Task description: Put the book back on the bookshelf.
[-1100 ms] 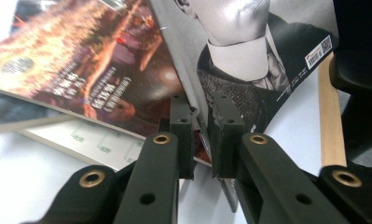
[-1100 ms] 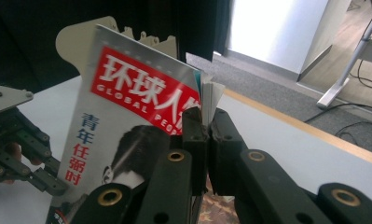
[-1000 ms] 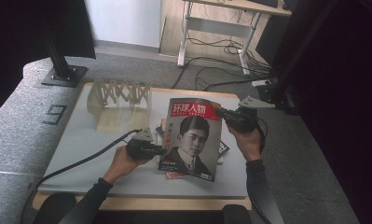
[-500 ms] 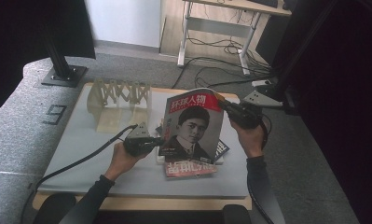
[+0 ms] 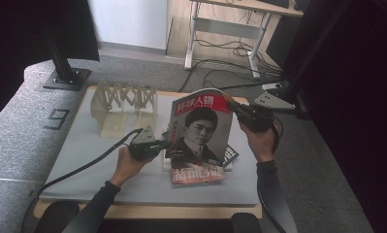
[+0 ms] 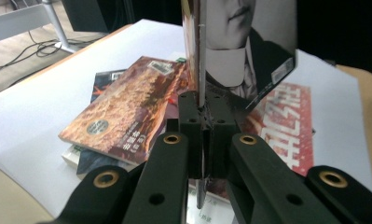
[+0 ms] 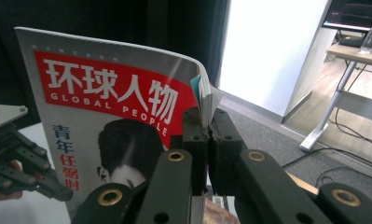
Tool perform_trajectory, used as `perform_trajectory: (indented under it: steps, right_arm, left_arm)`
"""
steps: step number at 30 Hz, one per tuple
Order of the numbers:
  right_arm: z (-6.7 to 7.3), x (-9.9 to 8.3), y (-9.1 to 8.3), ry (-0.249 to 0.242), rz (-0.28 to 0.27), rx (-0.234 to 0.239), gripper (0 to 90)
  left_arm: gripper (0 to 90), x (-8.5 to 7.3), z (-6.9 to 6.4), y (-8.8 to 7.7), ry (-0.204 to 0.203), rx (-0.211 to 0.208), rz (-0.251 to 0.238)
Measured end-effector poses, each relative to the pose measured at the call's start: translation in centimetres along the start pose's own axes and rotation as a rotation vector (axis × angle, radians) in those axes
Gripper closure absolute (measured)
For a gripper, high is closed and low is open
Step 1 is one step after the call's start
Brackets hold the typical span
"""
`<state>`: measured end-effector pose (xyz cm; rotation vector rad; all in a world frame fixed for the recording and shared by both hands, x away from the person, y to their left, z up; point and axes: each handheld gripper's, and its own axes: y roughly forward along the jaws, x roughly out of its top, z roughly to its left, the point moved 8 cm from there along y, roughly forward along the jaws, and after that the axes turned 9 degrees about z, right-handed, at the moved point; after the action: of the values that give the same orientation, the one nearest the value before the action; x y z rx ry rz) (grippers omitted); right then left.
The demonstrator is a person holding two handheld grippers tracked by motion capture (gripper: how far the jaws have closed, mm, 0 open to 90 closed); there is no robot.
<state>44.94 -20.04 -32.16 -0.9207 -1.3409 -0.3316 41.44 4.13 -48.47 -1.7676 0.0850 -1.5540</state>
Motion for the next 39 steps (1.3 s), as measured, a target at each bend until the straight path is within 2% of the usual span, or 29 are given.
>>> perform_trajectory:
  steps: [5, 14, 22, 24, 33, 39]
  right_arm:
    - [0.0, -1.1, 0.2, 0.007, 0.008, 0.005, 84.6]
    - [-0.1, -1.6, -0.8, 0.020, -0.008, 0.031, 79.2]
    - [0.2, -2.1, -1.7, 0.039, -0.024, 0.071, 76.6]
    - [0.3, -2.2, -1.8, 0.045, -0.028, 0.078, 76.6]
    - [0.5, -2.4, -2.2, 0.053, -0.028, 0.086, 77.0]
    - [0.6, -2.4, -2.2, 0.051, -0.024, 0.087, 77.2]
  left_arm:
    - [87.9, -0.7, -0.3, 0.4, -0.002, -0.019, 0.014]
    - [87.6, -1.3, -1.2, 0.1, 0.038, -0.026, 0.050]
    - [86.3, -1.3, -1.5, -0.1, 0.035, -0.051, 0.058]
    - [81.6, -1.1, -1.5, -0.2, 0.034, -0.061, 0.045]
    - [73.9, 0.7, -1.5, -1.0, 0.051, -0.076, 0.018]
    - [68.3, 2.3, -1.6, -1.2, 0.049, -0.072, 0.029]
